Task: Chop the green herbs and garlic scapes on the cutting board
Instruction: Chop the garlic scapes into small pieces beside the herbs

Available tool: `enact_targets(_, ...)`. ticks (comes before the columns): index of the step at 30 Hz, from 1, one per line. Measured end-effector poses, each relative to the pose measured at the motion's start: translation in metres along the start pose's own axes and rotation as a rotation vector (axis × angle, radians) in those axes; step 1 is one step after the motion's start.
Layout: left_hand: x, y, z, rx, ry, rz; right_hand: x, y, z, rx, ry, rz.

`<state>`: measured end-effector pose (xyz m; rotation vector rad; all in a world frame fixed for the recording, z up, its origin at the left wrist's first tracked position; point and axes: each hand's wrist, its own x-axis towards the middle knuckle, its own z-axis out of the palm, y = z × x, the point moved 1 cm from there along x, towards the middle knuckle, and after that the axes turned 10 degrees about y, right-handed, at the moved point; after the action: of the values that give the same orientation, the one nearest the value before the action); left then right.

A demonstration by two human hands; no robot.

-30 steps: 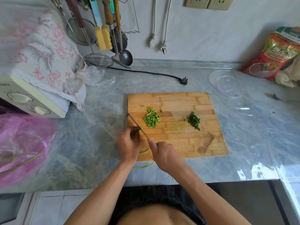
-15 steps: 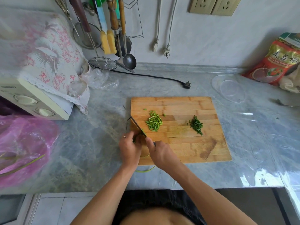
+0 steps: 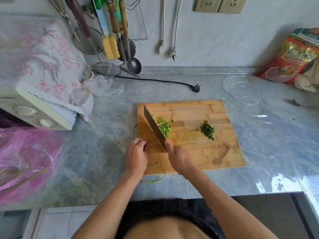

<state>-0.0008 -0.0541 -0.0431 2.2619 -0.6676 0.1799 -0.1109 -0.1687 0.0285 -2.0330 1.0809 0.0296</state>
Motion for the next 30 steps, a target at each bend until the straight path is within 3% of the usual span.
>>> enact_targets(4,-0.006,-0.003,-0.001,0.024,-0.014,0.042,0.000,0.008,-0.002,-0.028,-0.009,-0.034)
enact_targets(12,-0.012,-0.002,-0.003,-0.082,0.072,-0.086,-0.014,0.015,-0.007,-0.060,0.015,-0.105)
enact_targets(20,-0.005,0.003,0.003,-0.111,0.091,-0.101,-0.020,0.009,-0.006,-0.054,0.029,-0.126)
enact_targets(30,-0.013,-0.002,-0.002,-0.072,0.116,-0.056,-0.024,0.003,0.002,-0.095,-0.074,-0.090)
